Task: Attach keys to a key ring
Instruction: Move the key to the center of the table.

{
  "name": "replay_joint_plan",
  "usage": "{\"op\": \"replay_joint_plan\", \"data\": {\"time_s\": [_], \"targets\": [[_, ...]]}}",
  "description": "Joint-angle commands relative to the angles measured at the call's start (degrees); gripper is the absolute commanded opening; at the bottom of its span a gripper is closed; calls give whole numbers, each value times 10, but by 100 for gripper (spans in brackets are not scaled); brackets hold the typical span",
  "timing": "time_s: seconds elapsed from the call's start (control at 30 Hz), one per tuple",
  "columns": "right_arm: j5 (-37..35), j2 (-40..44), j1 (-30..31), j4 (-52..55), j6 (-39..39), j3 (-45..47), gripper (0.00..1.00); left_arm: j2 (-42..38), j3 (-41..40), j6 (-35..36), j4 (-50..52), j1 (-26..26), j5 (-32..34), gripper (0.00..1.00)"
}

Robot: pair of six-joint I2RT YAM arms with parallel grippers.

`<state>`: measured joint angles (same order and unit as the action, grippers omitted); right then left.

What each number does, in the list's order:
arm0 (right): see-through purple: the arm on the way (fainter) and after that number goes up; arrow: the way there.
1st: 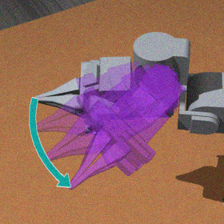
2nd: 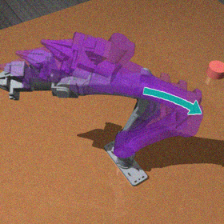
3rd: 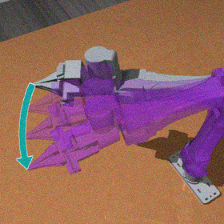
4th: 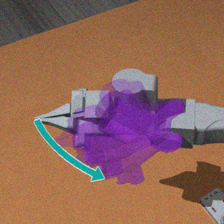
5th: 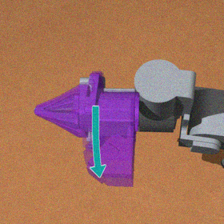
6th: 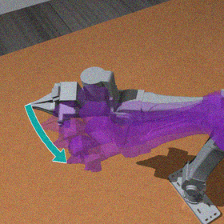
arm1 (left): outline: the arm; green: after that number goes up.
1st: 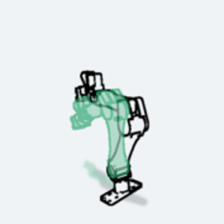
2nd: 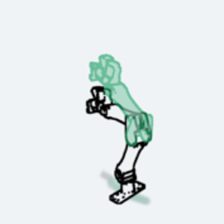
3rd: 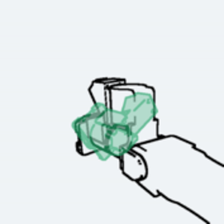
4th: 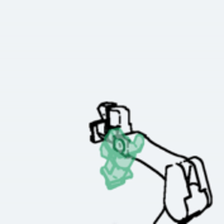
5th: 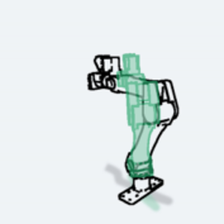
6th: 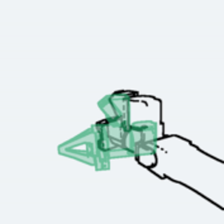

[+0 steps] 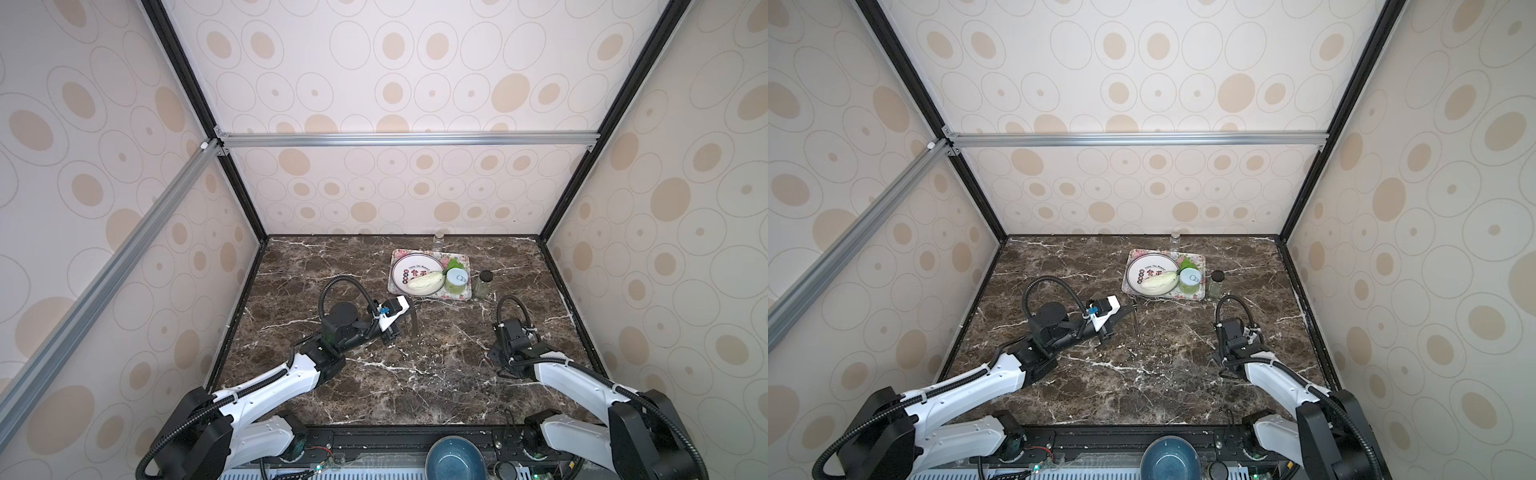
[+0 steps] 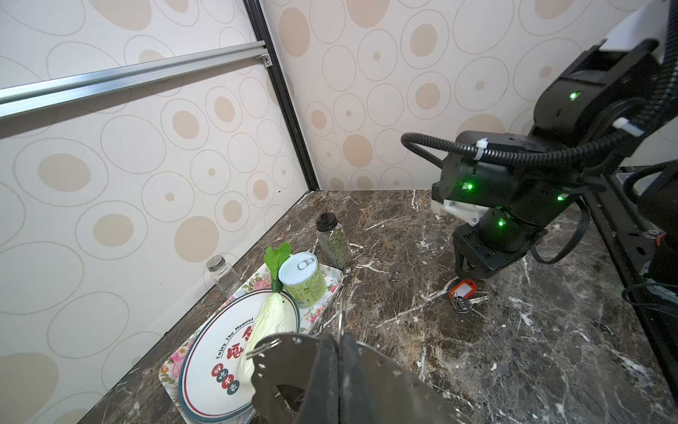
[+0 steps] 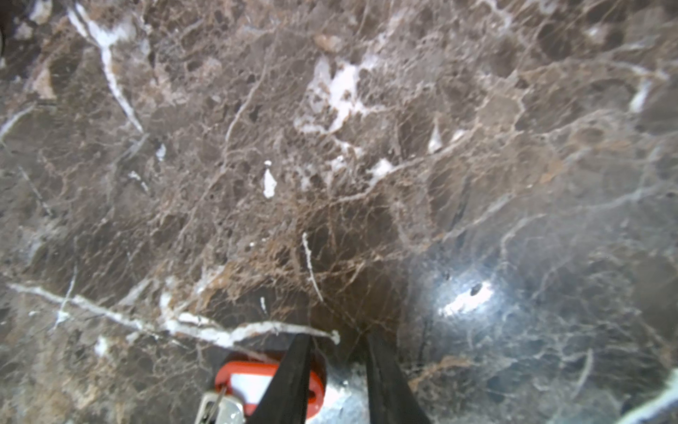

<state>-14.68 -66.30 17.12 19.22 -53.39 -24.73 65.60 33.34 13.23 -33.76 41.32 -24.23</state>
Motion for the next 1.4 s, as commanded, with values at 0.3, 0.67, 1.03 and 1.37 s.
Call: {"op": "replay_joint_plan", "data": {"time_s": [0.3, 0.67, 1.03, 1.37], "targets": [[69, 3, 0, -14, -24, 22, 25, -10, 11, -8, -26, 4, -9, 0], [55, -9, 92, -37, -122, 34, 22, -11, 11, -8, -26, 4, -10, 0], [-23, -42, 244, -49, -292, 40, 23, -15, 10, -8, -26, 4, -12, 0], [-61, -87, 295, -23, -278, -25, 23, -20, 8, -7, -27, 4, -7, 0]]}}
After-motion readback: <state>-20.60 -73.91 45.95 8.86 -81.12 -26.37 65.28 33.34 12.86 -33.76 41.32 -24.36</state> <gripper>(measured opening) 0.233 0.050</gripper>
